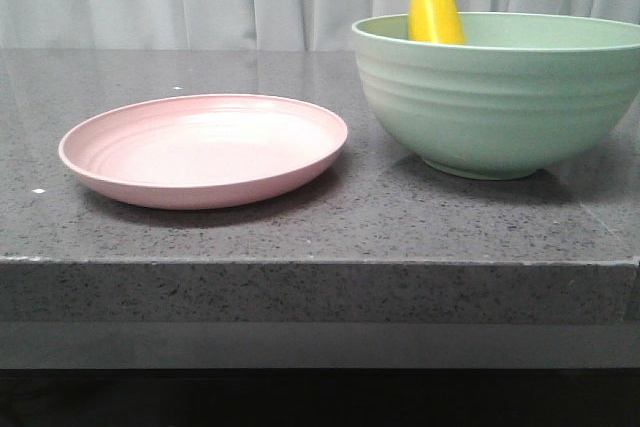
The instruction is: Transfer banana from pink plate to green bowl
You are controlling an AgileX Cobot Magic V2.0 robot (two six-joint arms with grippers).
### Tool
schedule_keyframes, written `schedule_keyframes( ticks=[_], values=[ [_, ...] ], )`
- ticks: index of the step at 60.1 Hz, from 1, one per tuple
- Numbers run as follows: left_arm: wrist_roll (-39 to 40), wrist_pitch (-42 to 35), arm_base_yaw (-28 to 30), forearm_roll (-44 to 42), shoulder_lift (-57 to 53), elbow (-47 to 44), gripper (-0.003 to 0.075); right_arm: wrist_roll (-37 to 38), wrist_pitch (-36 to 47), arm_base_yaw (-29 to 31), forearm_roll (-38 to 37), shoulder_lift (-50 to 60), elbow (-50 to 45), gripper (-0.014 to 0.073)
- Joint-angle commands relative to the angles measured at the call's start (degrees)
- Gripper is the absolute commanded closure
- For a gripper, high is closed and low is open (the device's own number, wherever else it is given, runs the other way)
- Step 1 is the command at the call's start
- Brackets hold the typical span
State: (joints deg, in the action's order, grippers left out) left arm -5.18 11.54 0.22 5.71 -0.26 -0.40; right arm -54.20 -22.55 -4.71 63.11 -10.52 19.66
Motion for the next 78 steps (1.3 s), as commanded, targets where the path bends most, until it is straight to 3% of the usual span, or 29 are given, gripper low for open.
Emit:
schedule_keyframes(
  ticks=[1, 43, 49, 57, 63, 68, 78],
  values=[
    [0.1, -5.1, 0.2, 0.5, -1.1, -0.2, 0.0741, -0.6, 2.0, -0.1, 1.6, -0.5, 1.5, 0.0655],
    [0.1, -5.1, 0.2, 0.5, -1.1, -0.2, 0.0741, -0.6, 4.9, -0.1, 0.2, -0.5, 0.9, 0.0655],
    [0.1, -5.1, 0.2, 0.5, -1.1, -0.2, 0.0741, 4.4, 4.9, -0.1, -9.8, -0.5, 0.8, 0.0655],
    [0.1, -5.1, 0.2, 0.5, -1.1, -0.2, 0.0741, 30.2, 6.0, -0.1, -33.9, -0.5, 0.7, 0.0655],
    [0.1, -5.1, 0.2, 0.5, -1.1, -0.2, 0.0741, 45.7, 11.4, -0.1, -47.4, -0.5, -1.0, 0.0655],
    [0.1, -5.1, 0.2, 0.5, -1.1, -0.2, 0.0741, 49.4, 17.2, -0.1, -52.2, -0.5, -3.9, 0.0655],
    [0.1, -5.1, 0.2, 0.5, -1.1, -0.2, 0.0741, 49.3, 22.6, 0.4, -53.3, 0.9, -10.9, 0.0655]
  ],
)
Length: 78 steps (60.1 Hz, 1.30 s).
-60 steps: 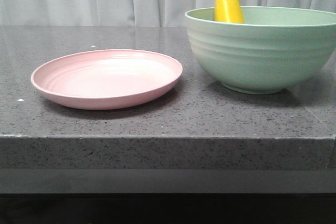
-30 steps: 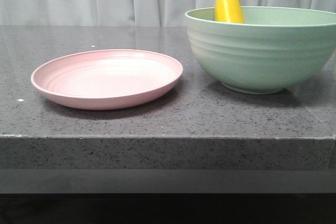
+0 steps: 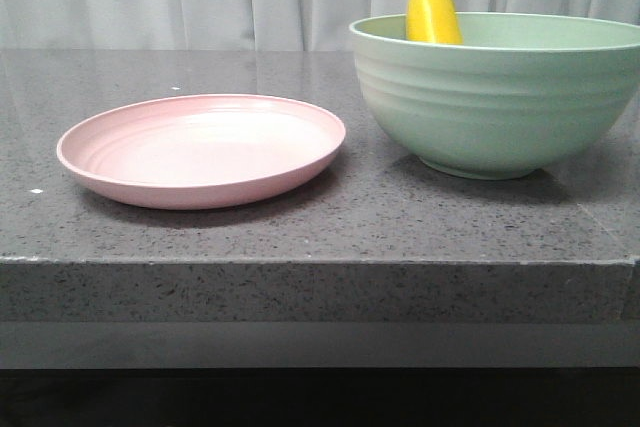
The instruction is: Transfer banana from pink plate to green bowl
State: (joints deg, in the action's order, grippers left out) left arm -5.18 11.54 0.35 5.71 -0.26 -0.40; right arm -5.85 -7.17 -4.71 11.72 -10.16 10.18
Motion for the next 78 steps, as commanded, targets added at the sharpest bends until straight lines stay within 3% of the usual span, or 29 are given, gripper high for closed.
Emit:
schedule_keyframes(
  ticks=[1, 15, 19, 78],
  values=[
    [0.1, -5.1, 0.1, 0.5, -1.1, -0.2, 0.0741, 1.0, 7.6, 0.5, -1.9, 0.9, -2.1, 0.0655],
    [0.1, -5.1, 0.1, 0.5, -1.1, -0.2, 0.0741, 1.0, 8.7, 1.3, -2.6, 10.7, -11.9, 0.0655],
    [0.1, -5.1, 0.1, 0.5, -1.1, -0.2, 0.0741, 1.0, 5.4, 1.3, -2.8, 12.1, -11.7, 0.0655],
    [0.1, -5.0, 0.1, 0.5, -1.1, -0.2, 0.0741, 1.0, 4.9, 1.3, -1.1, 12.1, -11.7, 0.0655]
  ],
)
